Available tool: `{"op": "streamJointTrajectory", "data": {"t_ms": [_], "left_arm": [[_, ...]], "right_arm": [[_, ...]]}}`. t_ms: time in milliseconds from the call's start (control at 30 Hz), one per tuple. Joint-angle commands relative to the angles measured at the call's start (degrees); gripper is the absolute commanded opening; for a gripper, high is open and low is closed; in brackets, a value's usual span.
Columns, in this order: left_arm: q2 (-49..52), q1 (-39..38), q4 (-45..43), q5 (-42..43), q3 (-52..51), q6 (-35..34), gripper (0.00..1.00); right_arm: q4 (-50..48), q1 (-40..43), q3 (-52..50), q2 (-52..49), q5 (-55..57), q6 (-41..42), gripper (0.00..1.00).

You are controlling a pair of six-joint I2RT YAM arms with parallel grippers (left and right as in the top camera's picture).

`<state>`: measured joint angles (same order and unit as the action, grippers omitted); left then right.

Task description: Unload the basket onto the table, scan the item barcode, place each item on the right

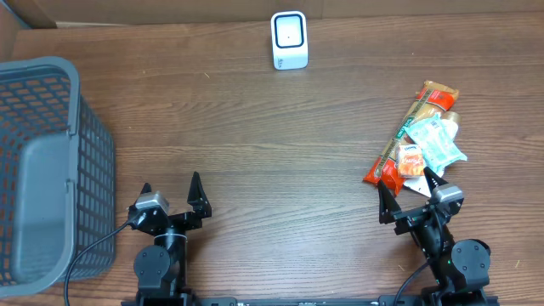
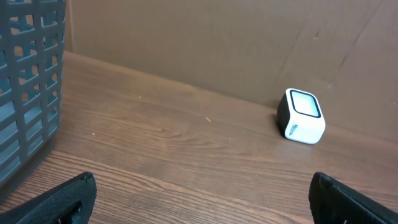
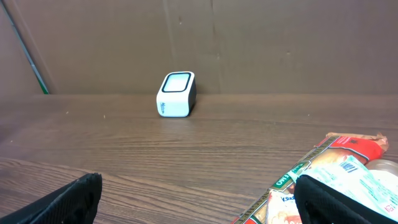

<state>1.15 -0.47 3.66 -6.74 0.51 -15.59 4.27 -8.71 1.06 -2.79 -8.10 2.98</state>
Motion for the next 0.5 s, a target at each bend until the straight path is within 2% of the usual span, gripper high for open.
{"op": "streamJointTrajectory", "data": {"t_ms": [0, 467], "left_arm": [[0.24, -0.26, -0.04, -1.16, -0.24, -0.94, 1.0], [0.24, -0.26, -0.04, -1.16, -0.24, -0.94, 1.0]], "right_arm": [[-0.26, -0.33, -0.59, 0.42, 0.39, 0.17, 1.0], [-0.26, -0.33, -0.59, 0.42, 0.39, 0.17, 1.0]]}}
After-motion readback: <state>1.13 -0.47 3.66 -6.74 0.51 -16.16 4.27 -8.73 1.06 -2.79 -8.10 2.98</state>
